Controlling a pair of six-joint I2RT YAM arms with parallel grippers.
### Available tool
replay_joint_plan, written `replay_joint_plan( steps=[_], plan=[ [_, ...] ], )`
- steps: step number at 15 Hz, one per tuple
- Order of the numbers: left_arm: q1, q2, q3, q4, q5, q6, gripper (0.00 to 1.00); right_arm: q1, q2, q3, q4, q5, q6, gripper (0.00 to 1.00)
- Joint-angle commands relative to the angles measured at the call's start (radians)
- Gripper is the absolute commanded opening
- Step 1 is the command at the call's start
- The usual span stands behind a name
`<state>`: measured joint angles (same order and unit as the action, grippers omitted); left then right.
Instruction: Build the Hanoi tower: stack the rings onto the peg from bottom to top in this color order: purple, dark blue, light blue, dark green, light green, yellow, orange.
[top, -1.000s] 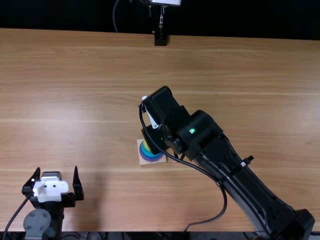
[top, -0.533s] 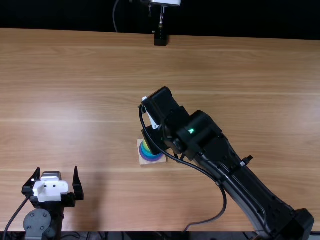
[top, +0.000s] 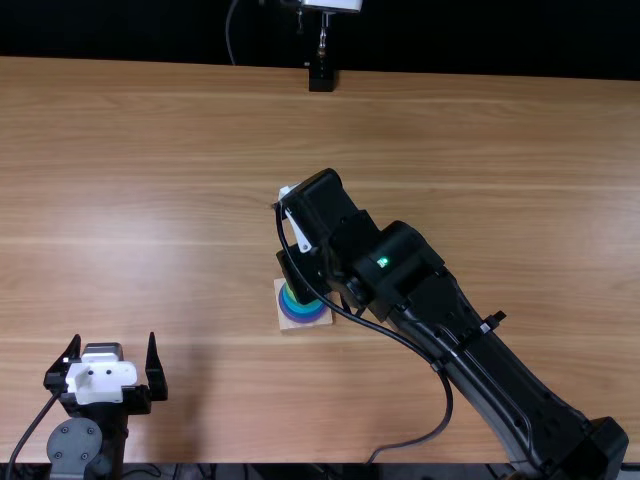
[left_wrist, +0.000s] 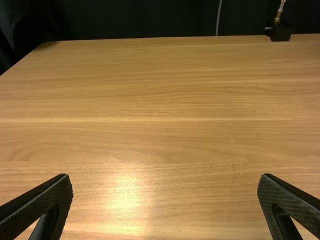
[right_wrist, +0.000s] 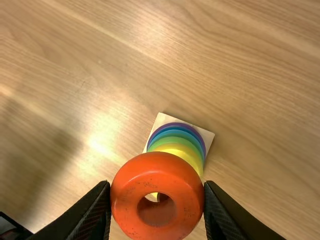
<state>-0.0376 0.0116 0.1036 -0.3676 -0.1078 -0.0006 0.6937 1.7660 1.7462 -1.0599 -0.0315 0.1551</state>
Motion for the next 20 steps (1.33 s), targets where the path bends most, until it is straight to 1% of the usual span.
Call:
replay_joint_plan(
  steps=[1,4,8,9,10,11,15,16,19,20],
  plan=[
    [0.008,-0.012,-0.104,-0.08,-0.001,0.004,1.0,0.004,-0.014,-0.027,-0.005,-0.007,-0.004,0.0],
    [0.008,-0.012,-0.104,-0.08,-0.001,0.004,1.0,0.0,-0.014,-0.047,-0.007,-0.009,-0.01,0.0],
    [0.008,-0.012,-0.104,-0.08,-0.001,0.004,1.0,-0.002,-0.016,-0.05,-0.007,-0.007,-0.008,0.0],
    [0.008,-0.012,-0.104,-0.08,-0.001,0.004,1.0,-0.002,-0.016,-0.048,0.0,-0.005,0.0,0.06],
    [0.008,-0.012,-0.104,-0.08,-0.001,0.004,1.0,0.001,-0.016,-0.047,-0.003,0.004,0.003,0.59],
    [0.008,-0.012,-0.104,-0.08,-0.001,0.004,1.0,0.003,-0.016,-0.047,-0.011,0.006,-0.006,1.0],
    [0.008,-0.012,-0.104,-0.08,-0.001,0.004,1.0,0.001,-0.017,-0.042,0.041,0.006,0.005,1.0],
    [0.008,-0.012,-0.104,-0.08,-0.001,0.004,1.0,0.0,-0.022,-0.04,0.091,0.008,0.007,1.0],
    [0.008,-0.012,-0.104,-0.08,-0.001,0.004,1.0,-0.01,-0.03,-0.07,0.323,0.009,0.003,1.0],
    [0.008,-0.012,-0.104,-0.08,-0.001,0.004,1.0,-0.042,-0.053,-0.117,0.383,0.011,-0.002,1.0]
  ],
)
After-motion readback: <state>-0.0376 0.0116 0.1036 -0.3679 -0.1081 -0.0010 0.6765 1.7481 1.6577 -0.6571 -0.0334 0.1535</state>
